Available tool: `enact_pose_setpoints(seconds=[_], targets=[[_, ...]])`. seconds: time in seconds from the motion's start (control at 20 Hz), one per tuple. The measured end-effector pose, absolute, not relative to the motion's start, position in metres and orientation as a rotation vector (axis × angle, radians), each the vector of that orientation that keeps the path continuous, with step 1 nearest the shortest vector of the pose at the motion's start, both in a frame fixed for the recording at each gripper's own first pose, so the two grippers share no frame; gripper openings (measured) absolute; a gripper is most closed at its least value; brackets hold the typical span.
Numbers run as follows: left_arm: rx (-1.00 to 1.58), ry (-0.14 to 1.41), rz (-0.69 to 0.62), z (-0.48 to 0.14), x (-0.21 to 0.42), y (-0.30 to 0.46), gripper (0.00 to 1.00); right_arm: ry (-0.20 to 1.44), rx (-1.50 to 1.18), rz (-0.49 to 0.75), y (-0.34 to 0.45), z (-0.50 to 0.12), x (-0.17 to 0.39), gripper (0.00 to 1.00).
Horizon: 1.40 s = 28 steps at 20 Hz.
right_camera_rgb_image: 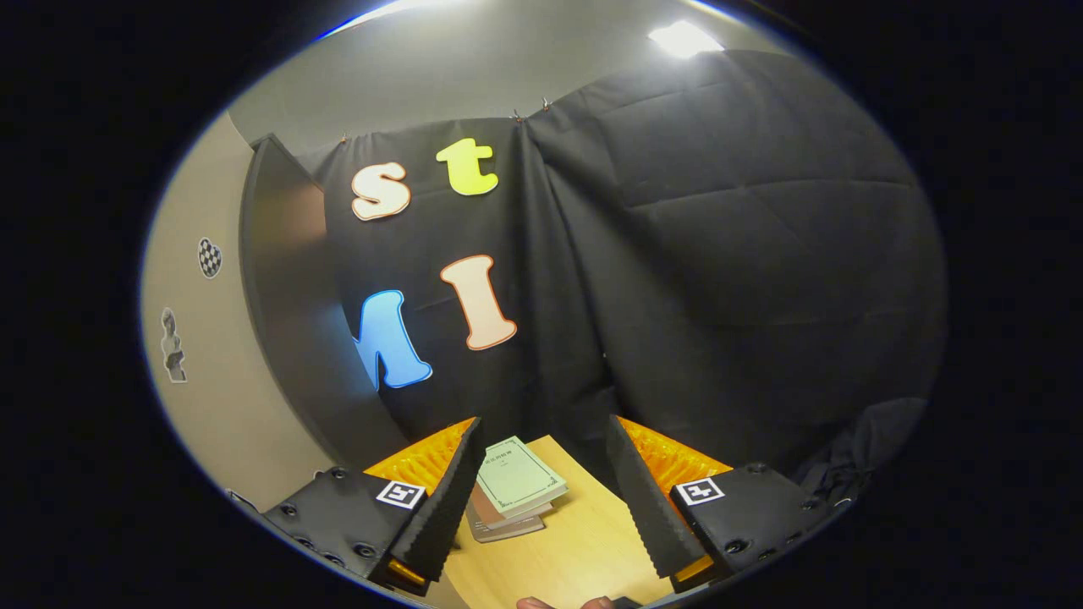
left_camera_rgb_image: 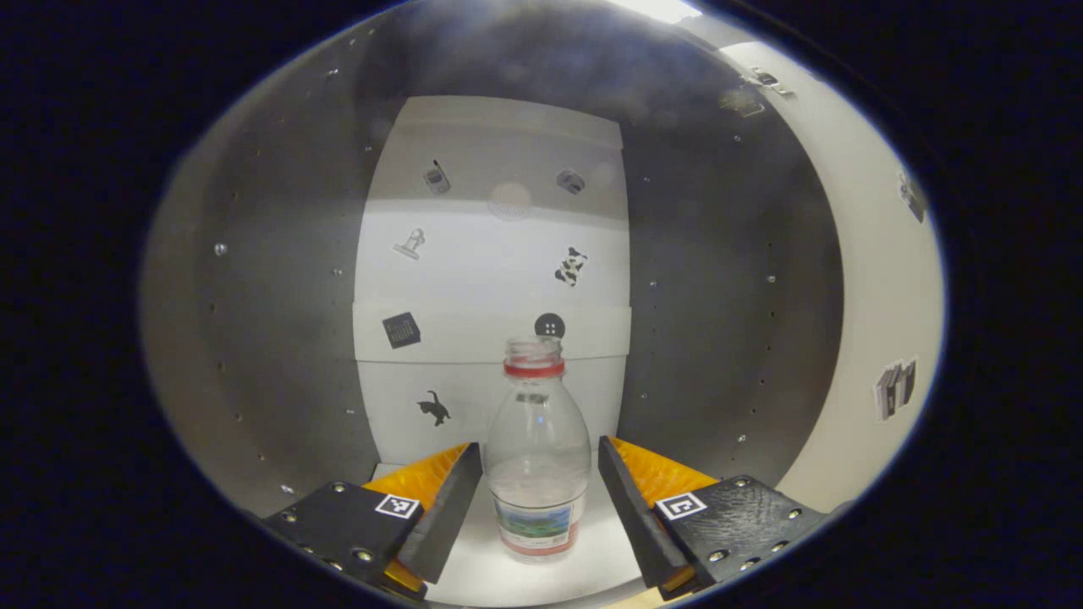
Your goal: Open the cabinet door with the right hand, grasp the bottle in the cabinet with the left hand and place it on the coaster, then close the cabinet door with the right hand.
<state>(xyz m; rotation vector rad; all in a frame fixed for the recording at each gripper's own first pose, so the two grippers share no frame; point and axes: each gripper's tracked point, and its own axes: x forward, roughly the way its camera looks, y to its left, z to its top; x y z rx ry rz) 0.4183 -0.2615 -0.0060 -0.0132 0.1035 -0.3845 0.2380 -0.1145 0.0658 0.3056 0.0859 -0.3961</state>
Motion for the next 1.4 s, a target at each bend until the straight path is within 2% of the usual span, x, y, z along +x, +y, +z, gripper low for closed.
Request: enact_pose_setpoints(seconds=[0.05,0.4,0.55,0.7,0.8,1.0,1.05,1.15,1.4], targets=[[-0.018,0.107,-0.386,-0.009,0.422,-0.263,0.83,0.086,0.294,-0.404,-0.117,0.066,0.237,0.92],[-0.036,0.126,-0.383,-0.022,0.43,-0.264,0.86,0.105,0.266,-0.415,-0.119,0.061,0.239,0.92],[-0.09,0.108,-0.393,-0.018,0.425,-0.265,0.76,0.113,0.274,-0.409,-0.118,0.06,0.239,0.92],[-0.07,0.095,-0.397,-0.014,0.414,-0.261,0.75,0.108,0.261,-0.418,-0.12,0.057,0.241,0.92],[-0.055,0.073,-0.408,-0.005,0.397,-0.258,0.72,0.112,0.278,-0.406,-0.117,0.056,0.241,0.92],[-0.028,0.03,-0.406,0.015,0.362,-0.242,0.72,0.117,0.285,-0.376,-0.107,0.05,0.242,0.92],[-0.027,0.021,-0.402,0.02,0.352,-0.236,0.75,0.12,0.281,-0.367,-0.103,0.05,0.239,0.92],[-0.027,0.002,-0.394,0.031,0.329,-0.221,0.72,0.12,0.274,-0.353,-0.095,0.05,0.234,0.92],[0.024,-0.026,-0.327,0.035,0.277,-0.166,0.72,0.126,0.275,-0.328,-0.082,0.044,0.224,0.92]])
